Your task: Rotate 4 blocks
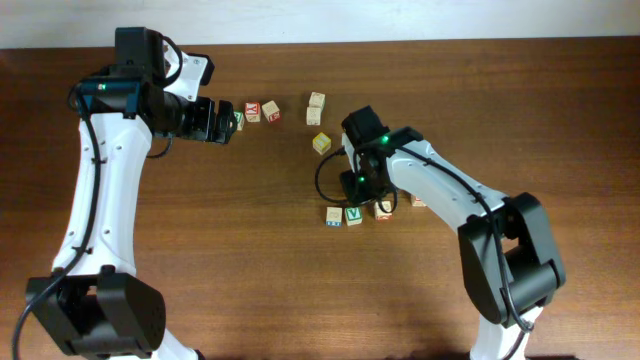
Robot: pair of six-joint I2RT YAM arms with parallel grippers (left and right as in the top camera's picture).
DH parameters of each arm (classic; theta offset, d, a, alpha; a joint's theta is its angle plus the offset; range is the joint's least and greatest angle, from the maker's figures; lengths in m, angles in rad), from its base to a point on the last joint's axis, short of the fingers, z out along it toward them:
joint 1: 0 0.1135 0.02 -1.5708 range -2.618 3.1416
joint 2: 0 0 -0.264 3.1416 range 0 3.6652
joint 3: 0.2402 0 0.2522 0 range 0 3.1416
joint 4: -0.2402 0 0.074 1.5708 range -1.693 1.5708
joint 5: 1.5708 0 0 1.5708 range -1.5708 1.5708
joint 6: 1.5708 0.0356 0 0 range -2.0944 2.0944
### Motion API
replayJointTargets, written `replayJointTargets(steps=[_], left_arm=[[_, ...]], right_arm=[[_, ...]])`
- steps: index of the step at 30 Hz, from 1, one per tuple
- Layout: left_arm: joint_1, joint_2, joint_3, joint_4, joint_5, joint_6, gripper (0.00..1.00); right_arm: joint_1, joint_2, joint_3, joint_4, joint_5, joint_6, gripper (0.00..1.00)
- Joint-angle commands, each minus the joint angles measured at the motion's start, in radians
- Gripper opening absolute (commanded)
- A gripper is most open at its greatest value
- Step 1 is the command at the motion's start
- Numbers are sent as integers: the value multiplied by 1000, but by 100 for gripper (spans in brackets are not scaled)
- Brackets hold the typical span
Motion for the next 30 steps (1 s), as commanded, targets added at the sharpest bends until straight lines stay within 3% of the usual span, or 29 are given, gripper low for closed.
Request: replayJointTargets(steps=[1, 13, 23, 30], left_arm=[[0, 7, 13, 1, 11, 10, 99], [0, 7, 13, 1, 11, 10, 99], [0, 7, 13, 1, 11, 10, 99], [0, 7, 13, 2, 11, 10, 99]], right_arm=[[3, 9, 12, -24, -25, 9, 5], [3, 9, 12, -131, -74, 201, 4], [-6, 10, 13, -116, 29, 188, 4], [-3, 34, 13, -144, -52, 162, 4]])
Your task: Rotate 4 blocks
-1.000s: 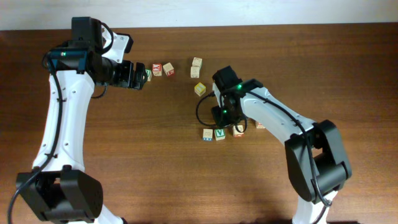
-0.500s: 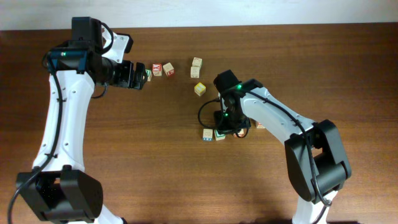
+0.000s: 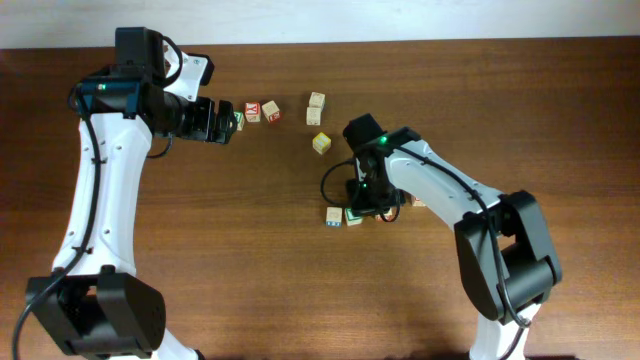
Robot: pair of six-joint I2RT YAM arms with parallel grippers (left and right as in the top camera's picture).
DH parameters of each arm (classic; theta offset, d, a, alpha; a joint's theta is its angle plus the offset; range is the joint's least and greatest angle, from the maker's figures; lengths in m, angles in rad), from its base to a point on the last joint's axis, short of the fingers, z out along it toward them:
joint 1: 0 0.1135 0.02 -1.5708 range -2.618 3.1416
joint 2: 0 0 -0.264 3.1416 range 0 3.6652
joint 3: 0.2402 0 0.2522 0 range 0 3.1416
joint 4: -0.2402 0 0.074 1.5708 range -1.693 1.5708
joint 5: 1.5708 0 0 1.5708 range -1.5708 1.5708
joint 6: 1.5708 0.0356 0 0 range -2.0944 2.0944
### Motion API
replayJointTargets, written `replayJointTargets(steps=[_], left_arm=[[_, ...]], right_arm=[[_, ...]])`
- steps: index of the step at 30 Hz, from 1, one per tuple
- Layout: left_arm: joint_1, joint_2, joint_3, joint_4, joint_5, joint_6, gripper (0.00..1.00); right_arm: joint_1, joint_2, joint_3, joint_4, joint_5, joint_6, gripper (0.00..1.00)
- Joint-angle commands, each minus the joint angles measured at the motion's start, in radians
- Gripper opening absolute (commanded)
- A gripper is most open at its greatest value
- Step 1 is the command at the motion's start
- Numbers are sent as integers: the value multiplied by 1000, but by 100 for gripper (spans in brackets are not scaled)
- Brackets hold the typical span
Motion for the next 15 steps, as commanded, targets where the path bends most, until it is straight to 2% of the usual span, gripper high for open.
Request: replayJointTargets(steps=[1, 6, 15], left_arm=[[0, 7, 13, 1, 11, 10, 99], [0, 7, 13, 1, 11, 10, 99], [0, 7, 13, 1, 11, 10, 99]], right_arm=[[-2, 15, 12, -14, -50, -11, 4], [-2, 17, 13, -21, -138, -38, 5], [-2, 17, 31, -2, -138, -38, 5]])
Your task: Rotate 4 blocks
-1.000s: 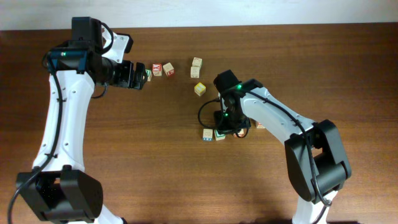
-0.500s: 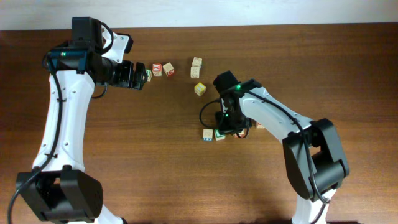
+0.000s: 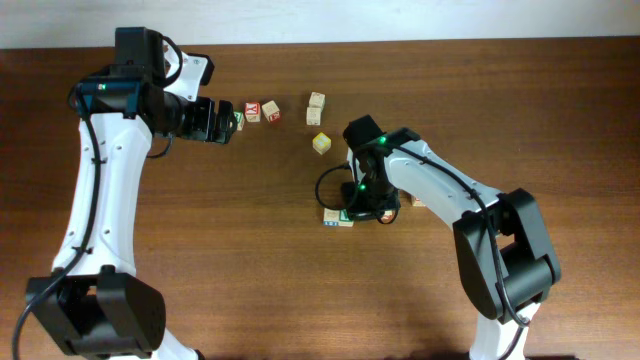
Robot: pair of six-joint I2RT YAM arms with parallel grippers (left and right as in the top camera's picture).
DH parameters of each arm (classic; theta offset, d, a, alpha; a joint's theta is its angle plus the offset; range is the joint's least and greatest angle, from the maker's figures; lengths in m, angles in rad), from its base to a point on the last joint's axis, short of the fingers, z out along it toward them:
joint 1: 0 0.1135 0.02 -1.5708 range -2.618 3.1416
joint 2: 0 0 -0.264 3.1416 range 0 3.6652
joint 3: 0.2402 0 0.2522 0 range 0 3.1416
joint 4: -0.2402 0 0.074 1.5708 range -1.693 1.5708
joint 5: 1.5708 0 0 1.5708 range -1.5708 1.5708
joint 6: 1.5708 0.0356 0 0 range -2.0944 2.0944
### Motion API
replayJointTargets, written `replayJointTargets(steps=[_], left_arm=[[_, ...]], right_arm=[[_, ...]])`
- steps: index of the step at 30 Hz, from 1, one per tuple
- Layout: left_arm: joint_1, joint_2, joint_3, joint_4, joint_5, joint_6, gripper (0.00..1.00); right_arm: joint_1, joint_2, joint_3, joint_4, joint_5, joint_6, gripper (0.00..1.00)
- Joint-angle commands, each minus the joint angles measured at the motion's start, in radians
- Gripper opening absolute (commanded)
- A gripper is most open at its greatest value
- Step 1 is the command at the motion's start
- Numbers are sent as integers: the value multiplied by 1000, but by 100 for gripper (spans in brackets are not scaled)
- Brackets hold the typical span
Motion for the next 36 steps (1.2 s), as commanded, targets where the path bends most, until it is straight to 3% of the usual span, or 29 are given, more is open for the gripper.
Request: replayJointTargets(steps=[1, 8, 14, 25, 36], left_arm=[[0, 7, 13, 2, 11, 10, 99], [0, 7, 13, 2, 11, 10, 99], [0, 7, 13, 2, 11, 10, 99], [0, 7, 13, 2, 11, 10, 99], [0, 7, 13, 2, 11, 10, 99]], right_arm=[[-2, 14, 34, 17, -14, -10, 4], [-12, 11, 54, 16, -8, -6, 5], [-129, 1, 242, -147, 133, -11, 5], [-164, 3, -20, 15, 117, -44, 5], [-78, 3, -33, 10, -36, -24, 5]])
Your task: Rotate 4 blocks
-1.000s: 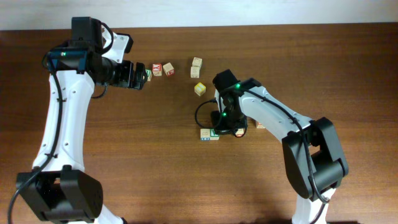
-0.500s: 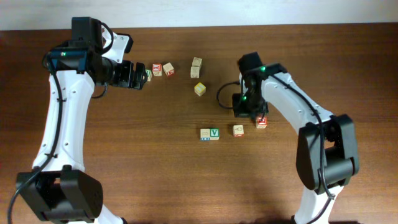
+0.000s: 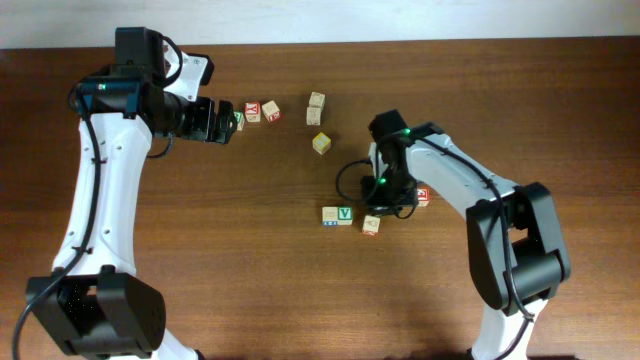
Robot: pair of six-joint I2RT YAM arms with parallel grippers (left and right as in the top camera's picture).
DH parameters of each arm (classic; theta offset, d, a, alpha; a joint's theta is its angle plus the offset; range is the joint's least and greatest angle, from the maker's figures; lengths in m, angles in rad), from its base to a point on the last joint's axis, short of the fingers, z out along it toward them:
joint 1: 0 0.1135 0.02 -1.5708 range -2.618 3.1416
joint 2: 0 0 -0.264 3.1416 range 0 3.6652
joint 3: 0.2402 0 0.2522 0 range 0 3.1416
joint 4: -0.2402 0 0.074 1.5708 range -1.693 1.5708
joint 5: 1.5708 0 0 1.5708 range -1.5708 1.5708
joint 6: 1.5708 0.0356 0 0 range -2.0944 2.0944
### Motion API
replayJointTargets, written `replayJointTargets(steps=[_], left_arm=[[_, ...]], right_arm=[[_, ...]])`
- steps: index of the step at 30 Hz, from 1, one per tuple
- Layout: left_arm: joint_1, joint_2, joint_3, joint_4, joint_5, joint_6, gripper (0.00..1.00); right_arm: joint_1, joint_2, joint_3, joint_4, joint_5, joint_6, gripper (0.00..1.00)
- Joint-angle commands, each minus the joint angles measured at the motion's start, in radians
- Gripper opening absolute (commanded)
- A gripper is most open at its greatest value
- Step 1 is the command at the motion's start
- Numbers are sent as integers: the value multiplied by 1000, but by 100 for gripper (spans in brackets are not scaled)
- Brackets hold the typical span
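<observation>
Several wooden letter blocks lie on the brown table (image 3: 200, 250). A pale block (image 3: 330, 215) and a green V block (image 3: 345, 214) sit side by side. Just right of them an orange-marked block (image 3: 371, 225) lies turned at an angle. My right gripper (image 3: 386, 205) hangs just above and right of it, its fingers hidden under the wrist. A red-marked block (image 3: 422, 196) peeks out beside that arm. My left gripper (image 3: 226, 122) sits at the back left, its tips at a green-marked block (image 3: 238, 120).
Two red-lettered blocks (image 3: 253, 111) (image 3: 271, 111) lie right of the left gripper. A pale pair of blocks (image 3: 316, 107) and a yellow block (image 3: 321, 143) stand behind the right arm. The table's far edge runs along the top.
My right gripper has moved right, off the V block. The V block shows again next to the pale block, and the orange-marked block lies angled to their right. The left arm is unchanged.
My right gripper first hung behind a spaced row of three blocks. It then stood over the V block, which ended up against the pale block. Now the gripper is further right and the orange-marked block lies turned. The left arm never moved.
</observation>
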Motion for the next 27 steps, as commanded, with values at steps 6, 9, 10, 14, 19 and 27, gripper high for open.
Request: replayJointTargets(steps=[6, 9, 10, 14, 19, 27], left_arm=[[0, 7, 13, 1, 11, 10, 99], [0, 7, 13, 1, 11, 10, 99], [0, 7, 13, 1, 11, 10, 99], [0, 7, 13, 1, 11, 10, 99], [0, 7, 13, 1, 11, 10, 99], [0, 7, 13, 1, 11, 10, 99]], right_arm=[[-20, -25, 197, -150, -9, -18, 5], [-21, -24, 224, -320, -9, -18, 5], [-11, -24, 193, -332, -9, -18, 4], [3, -24, 36, -299, -11, -18, 4], [55, -24, -15, -241, -16, -18, 5], [69, -24, -74, -76, 59, 27, 4]])
